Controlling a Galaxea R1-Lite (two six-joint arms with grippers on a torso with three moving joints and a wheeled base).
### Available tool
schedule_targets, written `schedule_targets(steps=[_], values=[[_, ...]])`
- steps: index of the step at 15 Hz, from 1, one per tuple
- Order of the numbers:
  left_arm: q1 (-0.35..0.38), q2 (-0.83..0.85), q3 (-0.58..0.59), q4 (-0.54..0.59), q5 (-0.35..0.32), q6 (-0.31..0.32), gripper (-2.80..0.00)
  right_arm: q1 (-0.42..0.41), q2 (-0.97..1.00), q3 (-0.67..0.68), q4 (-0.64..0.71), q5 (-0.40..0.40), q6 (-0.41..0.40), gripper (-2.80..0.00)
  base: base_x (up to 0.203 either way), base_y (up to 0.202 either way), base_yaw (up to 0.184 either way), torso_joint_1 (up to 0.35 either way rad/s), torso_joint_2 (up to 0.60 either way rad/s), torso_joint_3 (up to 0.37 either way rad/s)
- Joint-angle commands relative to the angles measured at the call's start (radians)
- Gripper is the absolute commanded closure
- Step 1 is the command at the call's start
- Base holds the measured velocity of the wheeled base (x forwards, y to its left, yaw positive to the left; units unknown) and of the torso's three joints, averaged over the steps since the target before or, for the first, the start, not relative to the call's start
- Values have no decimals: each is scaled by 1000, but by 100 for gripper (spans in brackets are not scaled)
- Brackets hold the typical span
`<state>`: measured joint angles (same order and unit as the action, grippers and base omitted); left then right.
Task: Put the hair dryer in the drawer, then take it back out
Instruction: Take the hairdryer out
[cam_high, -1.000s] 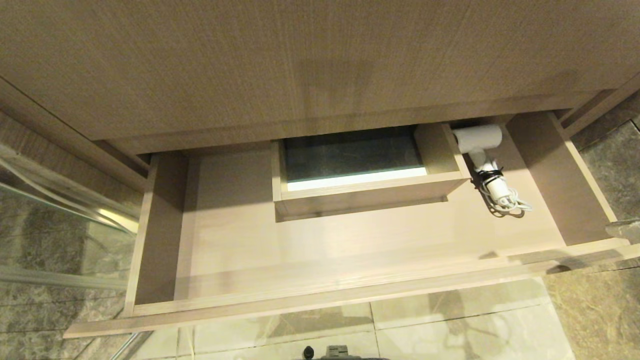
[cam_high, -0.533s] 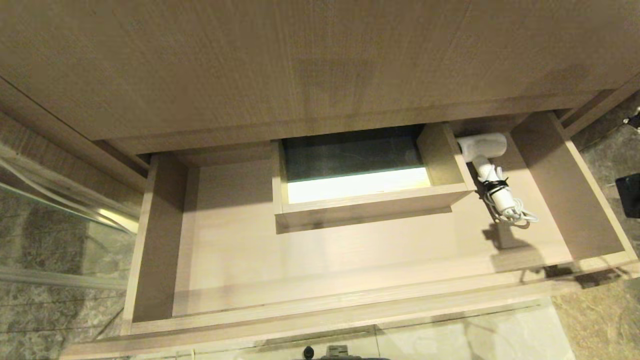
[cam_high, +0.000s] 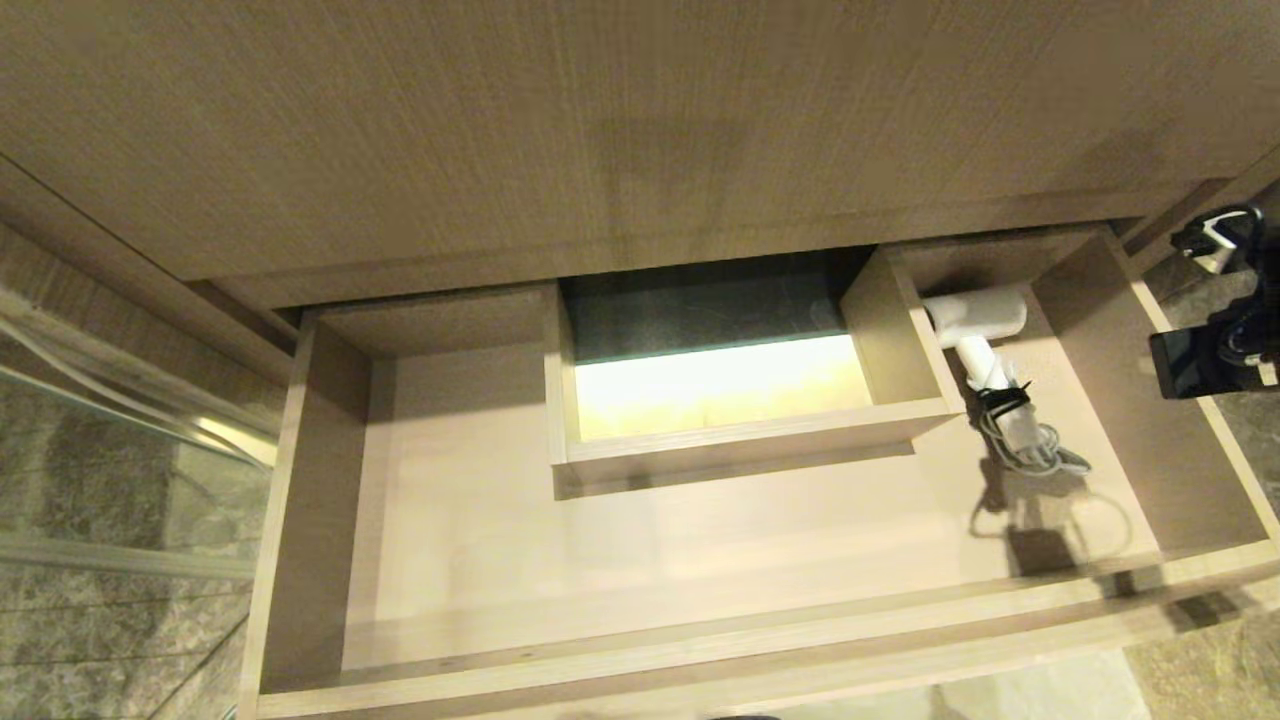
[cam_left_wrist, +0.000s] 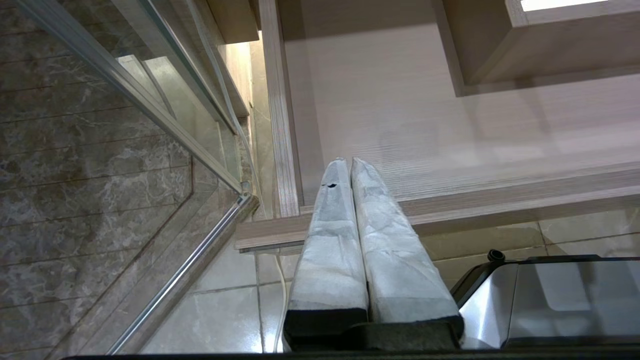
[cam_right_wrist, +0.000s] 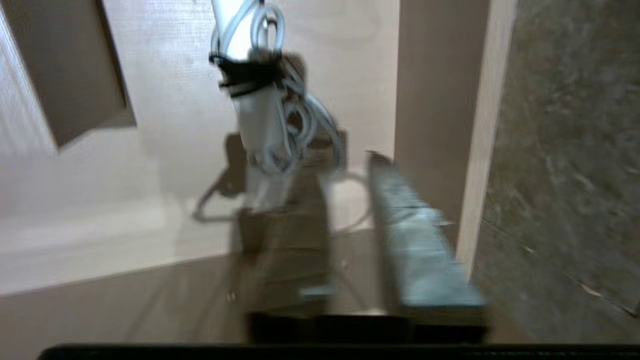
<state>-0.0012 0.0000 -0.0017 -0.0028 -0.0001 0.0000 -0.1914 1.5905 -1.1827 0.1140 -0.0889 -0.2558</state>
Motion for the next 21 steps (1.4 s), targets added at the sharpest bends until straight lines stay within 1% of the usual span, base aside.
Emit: schedule_targets(steps=[1,4,8,10,11,13,16,21], values=[[-1,2,0,-1,0,1,0,10,80,-44,-3,1,28,-280,0,0,0,0,0,0],[0,1,0,0,0,1,0,22,141,-96,5,2,85,-280,0,0,0,0,0,0],[0,2,0,0,0,0,0,35,199,-109,-5,10,113,-280,0,0,0,0,0,0],[0,2,0,0,0,1,0,42,234,-143,-4,11,161,-280,0,0,0,0,0,0],[0,2,0,0,0,0,0,48,256,-160,-3,11,170,-280,0,0,0,0,0,0],[0,2,0,0,0,1,0,54,298,-190,-4,16,175,-280,0,0,0,0,0,0],[0,2,0,0,0,2,0,54,358,-237,-5,68,175,-280,0,0,0,0,0,0],[0,2,0,0,0,0,0,53,440,-312,-6,93,174,-280,0,0,0,0,0,0]])
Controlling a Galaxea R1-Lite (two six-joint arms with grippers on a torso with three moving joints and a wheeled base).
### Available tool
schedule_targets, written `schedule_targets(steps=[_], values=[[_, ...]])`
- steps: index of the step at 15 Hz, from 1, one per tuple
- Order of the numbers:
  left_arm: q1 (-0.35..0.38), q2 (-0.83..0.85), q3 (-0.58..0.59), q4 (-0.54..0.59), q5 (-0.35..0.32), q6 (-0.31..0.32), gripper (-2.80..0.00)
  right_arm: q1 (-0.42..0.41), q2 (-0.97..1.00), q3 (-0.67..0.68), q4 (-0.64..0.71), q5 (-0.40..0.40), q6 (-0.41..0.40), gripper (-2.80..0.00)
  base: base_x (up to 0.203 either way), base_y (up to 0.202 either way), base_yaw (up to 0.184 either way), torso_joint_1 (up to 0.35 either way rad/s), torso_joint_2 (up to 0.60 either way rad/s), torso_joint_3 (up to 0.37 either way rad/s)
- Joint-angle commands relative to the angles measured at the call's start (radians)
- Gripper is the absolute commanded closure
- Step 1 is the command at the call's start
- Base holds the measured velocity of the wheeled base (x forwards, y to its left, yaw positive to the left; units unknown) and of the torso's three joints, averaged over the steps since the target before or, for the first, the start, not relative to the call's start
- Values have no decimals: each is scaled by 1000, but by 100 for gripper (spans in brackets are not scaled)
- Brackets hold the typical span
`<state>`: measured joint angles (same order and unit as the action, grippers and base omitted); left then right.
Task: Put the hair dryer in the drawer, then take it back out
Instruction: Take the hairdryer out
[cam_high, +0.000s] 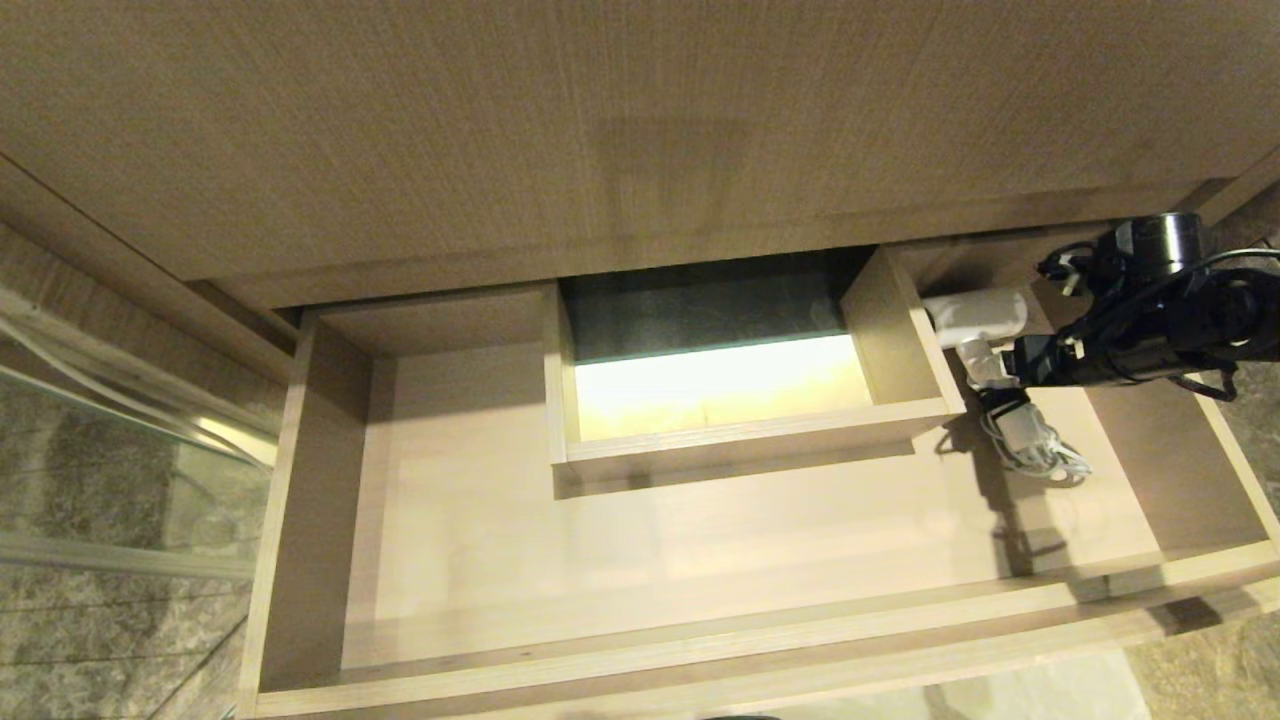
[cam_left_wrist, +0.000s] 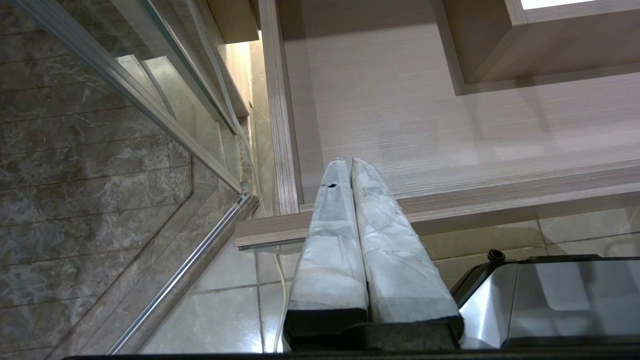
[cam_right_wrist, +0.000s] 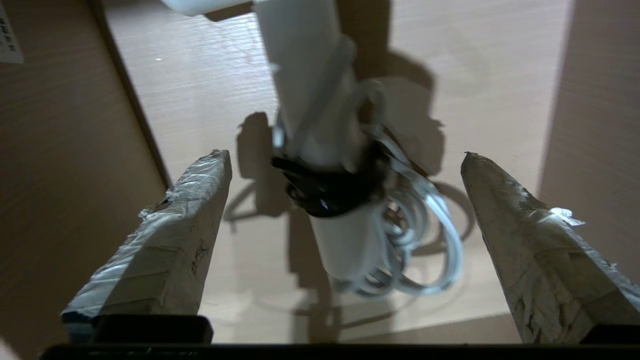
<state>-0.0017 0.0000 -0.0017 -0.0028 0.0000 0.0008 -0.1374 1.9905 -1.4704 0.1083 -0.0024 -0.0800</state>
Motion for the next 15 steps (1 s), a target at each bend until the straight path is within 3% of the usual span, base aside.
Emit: schedule_targets(steps=[1,15], values=[[0,2,0,0,0,-1,0,-1,53,-36,-1,10,-3,-280,0,0,0,0,0,0],[0,2,0,0,0,1,0,-1,251,-204,-36,85,-3,-280,0,0,0,0,0,0]])
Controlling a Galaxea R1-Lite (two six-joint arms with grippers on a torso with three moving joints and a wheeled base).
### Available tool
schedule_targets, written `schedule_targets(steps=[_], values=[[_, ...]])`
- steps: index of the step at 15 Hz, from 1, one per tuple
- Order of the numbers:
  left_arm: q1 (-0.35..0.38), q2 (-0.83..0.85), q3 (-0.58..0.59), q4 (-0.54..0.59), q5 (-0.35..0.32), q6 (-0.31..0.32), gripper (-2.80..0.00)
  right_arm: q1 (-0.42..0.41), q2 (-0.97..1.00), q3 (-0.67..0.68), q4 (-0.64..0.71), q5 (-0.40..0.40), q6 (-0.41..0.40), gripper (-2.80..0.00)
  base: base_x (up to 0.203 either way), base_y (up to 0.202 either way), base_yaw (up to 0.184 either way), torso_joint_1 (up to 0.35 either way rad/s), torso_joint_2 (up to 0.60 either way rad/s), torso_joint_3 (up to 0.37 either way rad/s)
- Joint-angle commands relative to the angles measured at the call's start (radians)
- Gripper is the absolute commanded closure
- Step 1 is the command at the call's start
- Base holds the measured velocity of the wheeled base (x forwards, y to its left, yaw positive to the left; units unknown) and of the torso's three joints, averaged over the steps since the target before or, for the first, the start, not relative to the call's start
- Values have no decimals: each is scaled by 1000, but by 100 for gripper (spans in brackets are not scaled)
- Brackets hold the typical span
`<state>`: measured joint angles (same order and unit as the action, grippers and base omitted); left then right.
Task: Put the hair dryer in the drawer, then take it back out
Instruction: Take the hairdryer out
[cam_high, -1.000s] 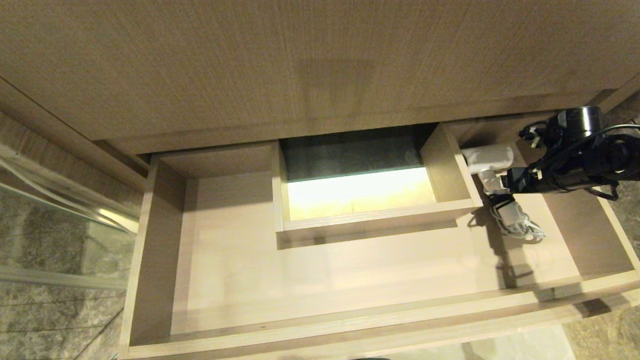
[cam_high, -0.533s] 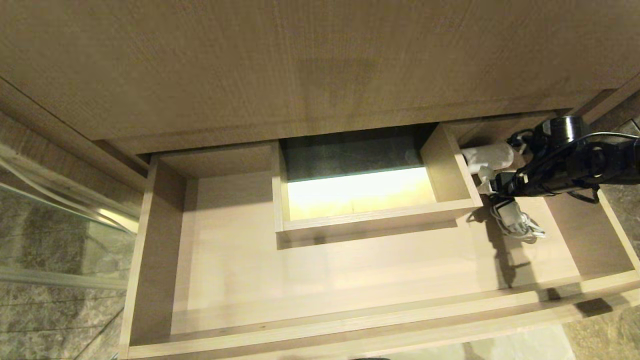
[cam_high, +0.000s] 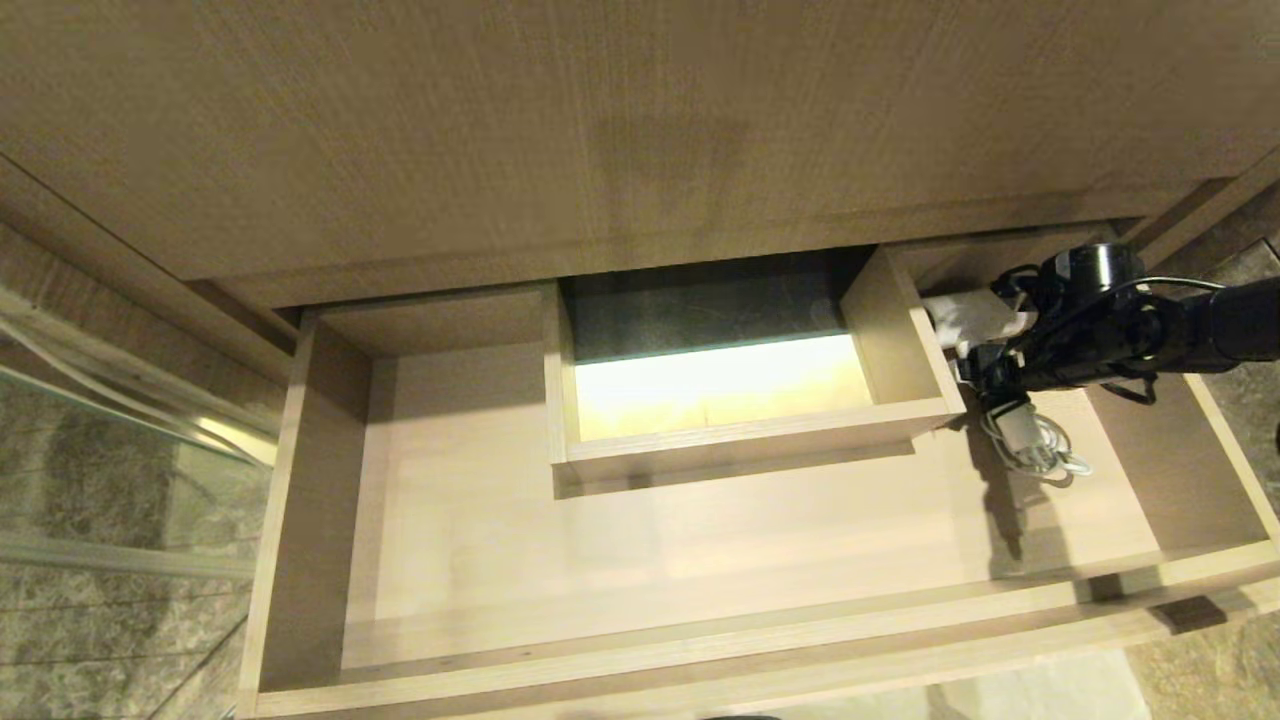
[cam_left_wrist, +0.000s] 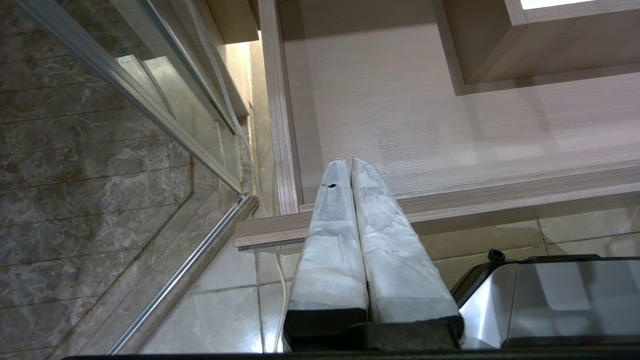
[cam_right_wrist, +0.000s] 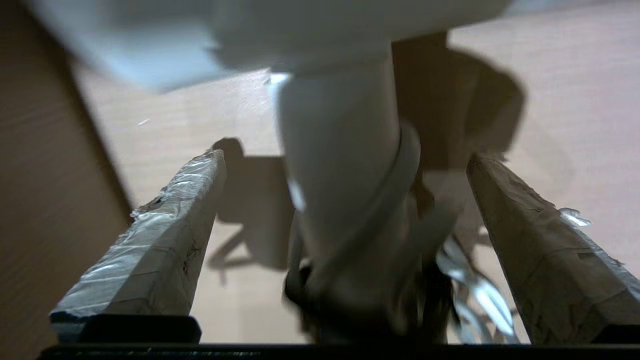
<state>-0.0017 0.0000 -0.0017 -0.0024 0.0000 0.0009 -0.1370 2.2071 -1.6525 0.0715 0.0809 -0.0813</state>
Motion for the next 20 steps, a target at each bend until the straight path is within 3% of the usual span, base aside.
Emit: schedule_targets(steps=[1,5,6,17,20], values=[[0,1,0,-1,0,0,0,0,42,-30,-1,2,-1,-280,0,0,0,0,0,0],[0,2,0,-1,0,1,0,0,56,-29,-22,0,-6,-280,0,0,0,0,0,0],[0,2,0,-1,0,0,0,0,56,-29,-22,0,-6,0,0,0,0,0,0,0],[0,2,0,-1,0,-1,0,1,-86,25,43,-3,-12,0,0,0,0,0,0,0],[0,2,0,-1,0,0,0,-1,-208,118,63,-6,-12,0,0,0,0,0,0,0]])
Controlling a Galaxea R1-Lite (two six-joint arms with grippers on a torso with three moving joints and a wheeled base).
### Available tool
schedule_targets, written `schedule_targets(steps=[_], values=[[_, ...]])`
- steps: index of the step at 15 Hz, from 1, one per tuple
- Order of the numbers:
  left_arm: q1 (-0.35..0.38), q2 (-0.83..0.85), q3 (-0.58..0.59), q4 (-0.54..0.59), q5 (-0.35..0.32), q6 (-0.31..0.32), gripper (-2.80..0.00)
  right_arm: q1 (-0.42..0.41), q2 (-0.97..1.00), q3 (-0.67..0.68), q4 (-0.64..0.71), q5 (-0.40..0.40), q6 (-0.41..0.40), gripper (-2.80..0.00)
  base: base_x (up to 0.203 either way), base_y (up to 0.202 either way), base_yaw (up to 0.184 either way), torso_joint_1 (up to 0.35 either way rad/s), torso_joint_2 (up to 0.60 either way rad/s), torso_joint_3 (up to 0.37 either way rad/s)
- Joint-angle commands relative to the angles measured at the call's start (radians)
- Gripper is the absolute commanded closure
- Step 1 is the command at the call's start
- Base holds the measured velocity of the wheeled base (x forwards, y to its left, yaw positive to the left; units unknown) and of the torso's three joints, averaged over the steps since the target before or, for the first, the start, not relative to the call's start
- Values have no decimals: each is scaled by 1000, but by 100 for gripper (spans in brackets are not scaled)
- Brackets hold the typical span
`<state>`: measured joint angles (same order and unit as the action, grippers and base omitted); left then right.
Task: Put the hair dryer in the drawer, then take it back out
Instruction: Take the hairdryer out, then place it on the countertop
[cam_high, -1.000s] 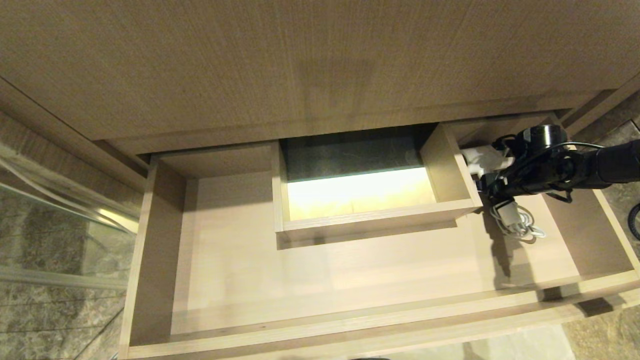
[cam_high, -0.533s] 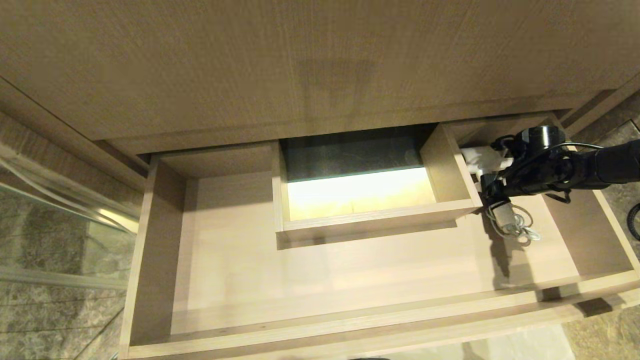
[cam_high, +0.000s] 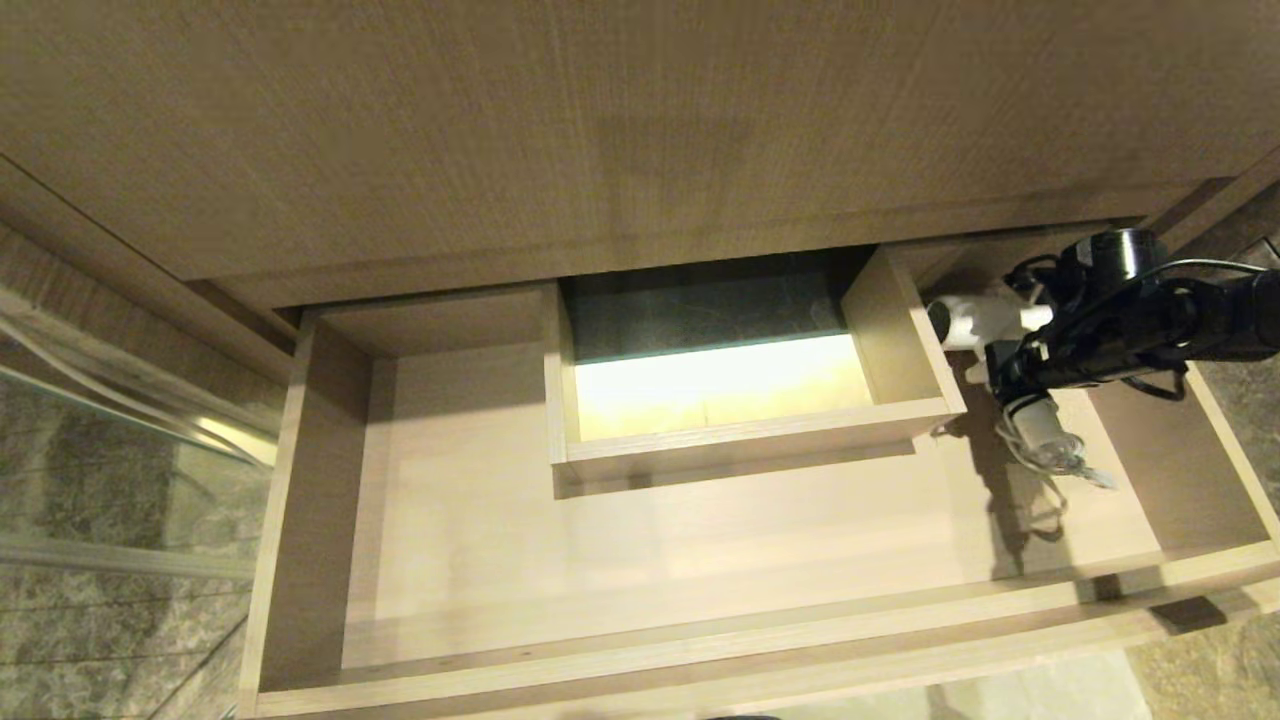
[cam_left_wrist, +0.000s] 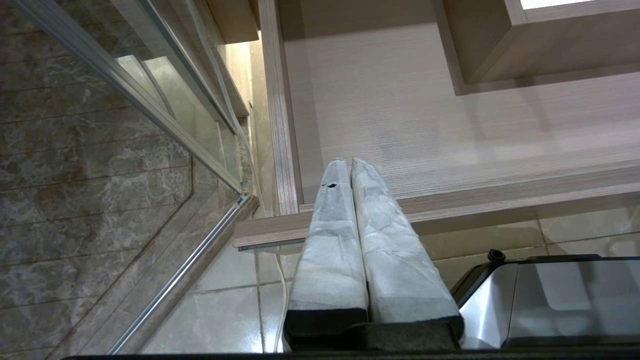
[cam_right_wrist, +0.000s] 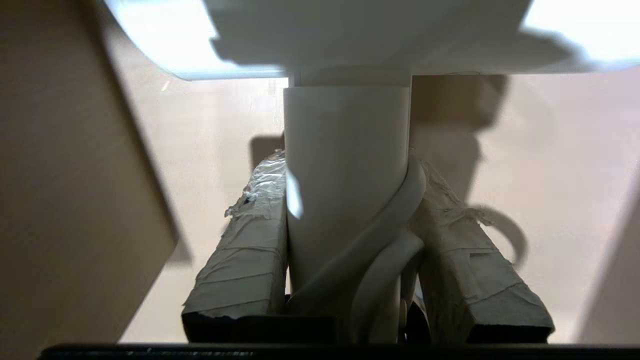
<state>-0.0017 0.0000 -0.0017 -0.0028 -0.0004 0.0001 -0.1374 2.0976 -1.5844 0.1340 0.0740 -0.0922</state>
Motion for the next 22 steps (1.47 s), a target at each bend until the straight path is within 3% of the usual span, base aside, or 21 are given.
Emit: schedule_targets(steps=[1,8,13,17,22], values=[[0,2,0,0,0,0,0,0,-148,97,0,1,-1,0,0,0,0,0,0,0],[0,2,0,0,0,1,0,-6,-476,340,14,-10,-13,0,0,0,0,0,0,0],[0,2,0,0,0,1,0,-14,-637,396,124,-91,-78,0,0,0,0,0,0,0],[0,2,0,0,0,0,0,-14,-762,438,223,-98,-128,0,0,0,0,0,0,0],[0,2,0,0,0,1,0,-14,-882,443,240,-101,-134,0,0,0,0,0,0,0]])
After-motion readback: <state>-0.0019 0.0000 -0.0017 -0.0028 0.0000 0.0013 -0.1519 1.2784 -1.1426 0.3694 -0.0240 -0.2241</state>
